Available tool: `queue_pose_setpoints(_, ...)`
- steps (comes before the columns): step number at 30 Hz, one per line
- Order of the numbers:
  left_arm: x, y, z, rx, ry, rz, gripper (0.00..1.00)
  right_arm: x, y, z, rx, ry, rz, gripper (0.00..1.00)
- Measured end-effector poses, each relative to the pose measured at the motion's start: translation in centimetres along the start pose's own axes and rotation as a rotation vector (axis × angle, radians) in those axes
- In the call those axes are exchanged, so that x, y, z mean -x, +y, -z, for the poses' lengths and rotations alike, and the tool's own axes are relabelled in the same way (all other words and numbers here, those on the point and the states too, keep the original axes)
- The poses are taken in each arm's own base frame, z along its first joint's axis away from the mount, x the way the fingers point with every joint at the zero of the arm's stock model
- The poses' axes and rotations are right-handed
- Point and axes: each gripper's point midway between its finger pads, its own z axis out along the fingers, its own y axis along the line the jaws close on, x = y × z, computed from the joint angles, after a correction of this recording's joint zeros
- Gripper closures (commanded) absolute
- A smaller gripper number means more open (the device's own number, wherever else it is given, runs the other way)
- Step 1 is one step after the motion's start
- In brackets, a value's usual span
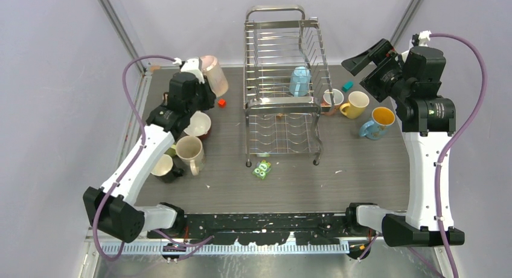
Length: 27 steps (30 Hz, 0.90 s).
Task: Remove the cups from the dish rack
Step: Place the cup at the center of the board.
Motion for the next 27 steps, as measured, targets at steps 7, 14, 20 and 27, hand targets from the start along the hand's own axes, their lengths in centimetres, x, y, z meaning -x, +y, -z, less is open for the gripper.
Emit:
queue_pose_setpoints(7, 5.8, -1.3, 3.6, -0.028, -0.068, -0.01, 1.0, 0.2, 1.8, -0.1, 0.071, 0.02, 0.009, 0.0)
queue_pose_setpoints(14, 13.9, -4.5, 7.8, -0.143, -0.221, 0.009, 1.0, 0.7, 3.9, -0.1, 0.141, 0.032, 0.008, 0.0)
queue_pose_setpoints(20, 17.5, -7.1, 9.9, -0.246, -0.272, 0.034, 1.0, 0.3, 6.8, -0.2, 0.223, 0.057, 0.019, 0.0)
queue_pose_setpoints(27, 18.9, -11.5, 10.2, -0.399, -0.256, 0.094, 1.0, -0.6, 11.1, -0.3, 0.359, 0.087, 0.001, 0.0)
